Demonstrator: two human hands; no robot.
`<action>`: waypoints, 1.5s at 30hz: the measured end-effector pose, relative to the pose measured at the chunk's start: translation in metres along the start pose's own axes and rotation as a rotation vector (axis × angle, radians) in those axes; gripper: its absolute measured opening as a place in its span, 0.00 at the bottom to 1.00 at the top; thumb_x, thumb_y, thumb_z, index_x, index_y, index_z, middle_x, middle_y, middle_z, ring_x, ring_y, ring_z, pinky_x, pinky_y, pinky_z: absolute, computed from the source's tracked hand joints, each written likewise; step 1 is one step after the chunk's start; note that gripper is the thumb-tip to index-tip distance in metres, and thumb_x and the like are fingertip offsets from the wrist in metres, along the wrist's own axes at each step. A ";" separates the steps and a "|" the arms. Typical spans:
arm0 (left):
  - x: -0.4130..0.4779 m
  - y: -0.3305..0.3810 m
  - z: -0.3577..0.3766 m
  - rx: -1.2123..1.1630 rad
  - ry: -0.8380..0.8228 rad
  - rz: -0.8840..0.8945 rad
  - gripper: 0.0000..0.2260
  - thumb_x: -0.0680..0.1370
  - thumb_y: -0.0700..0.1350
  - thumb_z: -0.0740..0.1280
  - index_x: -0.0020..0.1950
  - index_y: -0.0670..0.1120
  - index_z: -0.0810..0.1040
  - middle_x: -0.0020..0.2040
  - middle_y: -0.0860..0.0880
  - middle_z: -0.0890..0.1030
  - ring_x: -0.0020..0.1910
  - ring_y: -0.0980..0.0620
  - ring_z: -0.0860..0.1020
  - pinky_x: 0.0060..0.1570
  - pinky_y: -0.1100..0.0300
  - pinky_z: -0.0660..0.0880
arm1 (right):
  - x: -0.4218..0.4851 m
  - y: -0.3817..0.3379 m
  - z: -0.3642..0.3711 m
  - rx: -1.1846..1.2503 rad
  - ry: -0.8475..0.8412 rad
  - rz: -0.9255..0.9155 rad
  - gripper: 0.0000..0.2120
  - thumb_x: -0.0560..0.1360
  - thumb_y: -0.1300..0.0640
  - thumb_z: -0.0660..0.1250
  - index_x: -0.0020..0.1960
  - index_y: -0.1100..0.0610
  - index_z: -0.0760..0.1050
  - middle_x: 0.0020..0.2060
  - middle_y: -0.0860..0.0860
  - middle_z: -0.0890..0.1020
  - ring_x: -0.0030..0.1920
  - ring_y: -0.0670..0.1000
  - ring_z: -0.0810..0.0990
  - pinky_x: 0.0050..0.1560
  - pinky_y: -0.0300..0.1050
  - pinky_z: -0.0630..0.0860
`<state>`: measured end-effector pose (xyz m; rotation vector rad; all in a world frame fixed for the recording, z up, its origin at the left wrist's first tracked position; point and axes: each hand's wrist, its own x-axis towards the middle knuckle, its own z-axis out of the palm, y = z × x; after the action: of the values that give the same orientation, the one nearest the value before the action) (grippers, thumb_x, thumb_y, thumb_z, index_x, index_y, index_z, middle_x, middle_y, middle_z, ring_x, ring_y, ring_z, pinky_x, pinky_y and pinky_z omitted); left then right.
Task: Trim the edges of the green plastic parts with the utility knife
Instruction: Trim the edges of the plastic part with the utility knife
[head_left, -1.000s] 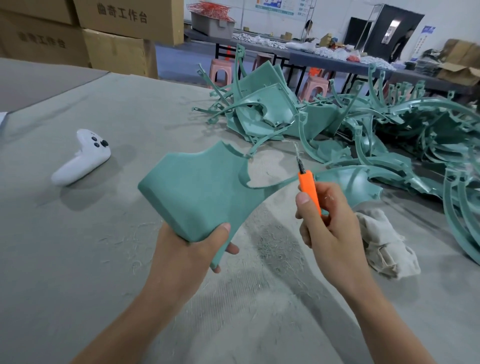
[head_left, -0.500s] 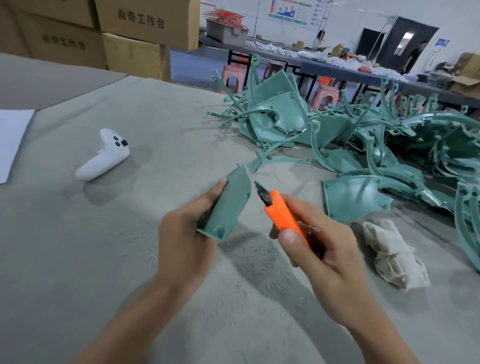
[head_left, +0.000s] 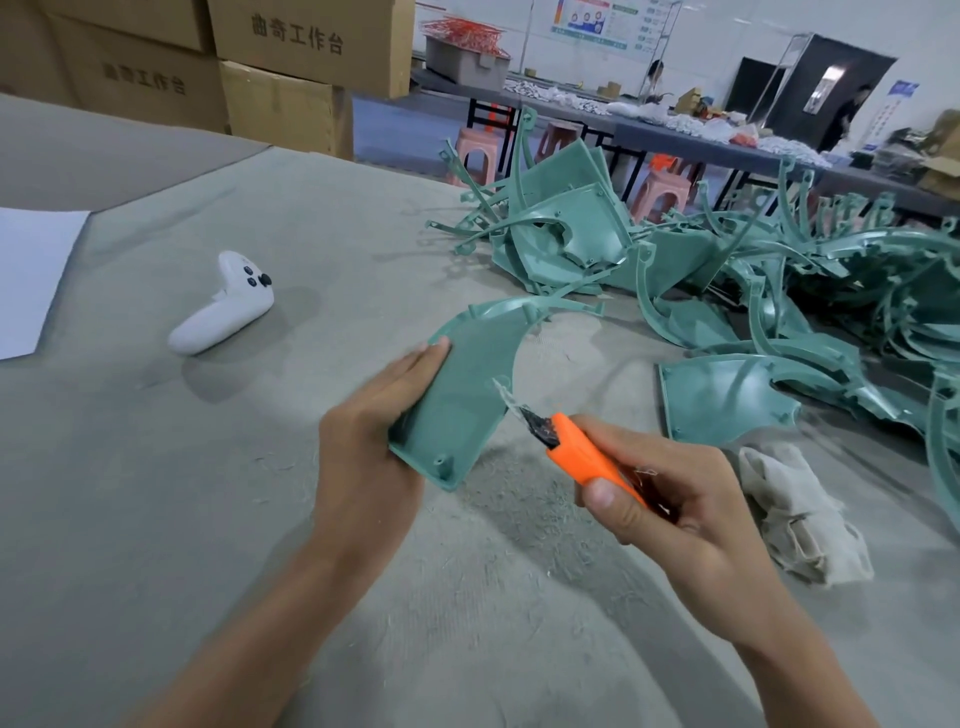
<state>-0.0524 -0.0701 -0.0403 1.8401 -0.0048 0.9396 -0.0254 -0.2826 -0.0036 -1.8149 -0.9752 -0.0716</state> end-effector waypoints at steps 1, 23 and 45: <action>0.000 -0.001 0.000 0.000 -0.006 0.003 0.25 0.71 0.23 0.68 0.66 0.39 0.75 0.64 0.45 0.78 0.65 0.48 0.75 0.66 0.45 0.71 | 0.000 0.001 0.000 0.001 0.003 0.003 0.18 0.77 0.45 0.66 0.62 0.51 0.81 0.34 0.42 0.75 0.33 0.43 0.70 0.35 0.36 0.67; -0.006 0.010 0.005 0.021 -0.081 0.006 0.22 0.70 0.26 0.64 0.63 0.40 0.78 0.55 0.61 0.78 0.51 0.77 0.73 0.50 0.79 0.67 | 0.000 0.005 -0.004 0.022 0.044 -0.028 0.15 0.76 0.46 0.68 0.62 0.45 0.80 0.33 0.45 0.74 0.31 0.44 0.68 0.33 0.35 0.65; -0.012 0.005 0.010 0.123 -0.052 0.042 0.22 0.71 0.27 0.66 0.63 0.42 0.79 0.58 0.58 0.78 0.57 0.69 0.74 0.55 0.78 0.68 | 0.004 0.016 0.004 -0.363 0.398 -0.071 0.21 0.76 0.47 0.66 0.66 0.52 0.74 0.40 0.36 0.79 0.36 0.37 0.75 0.36 0.27 0.66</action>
<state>-0.0564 -0.0850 -0.0456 1.9842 -0.0185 0.9389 -0.0137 -0.2795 -0.0158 -1.9870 -0.7727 -0.6653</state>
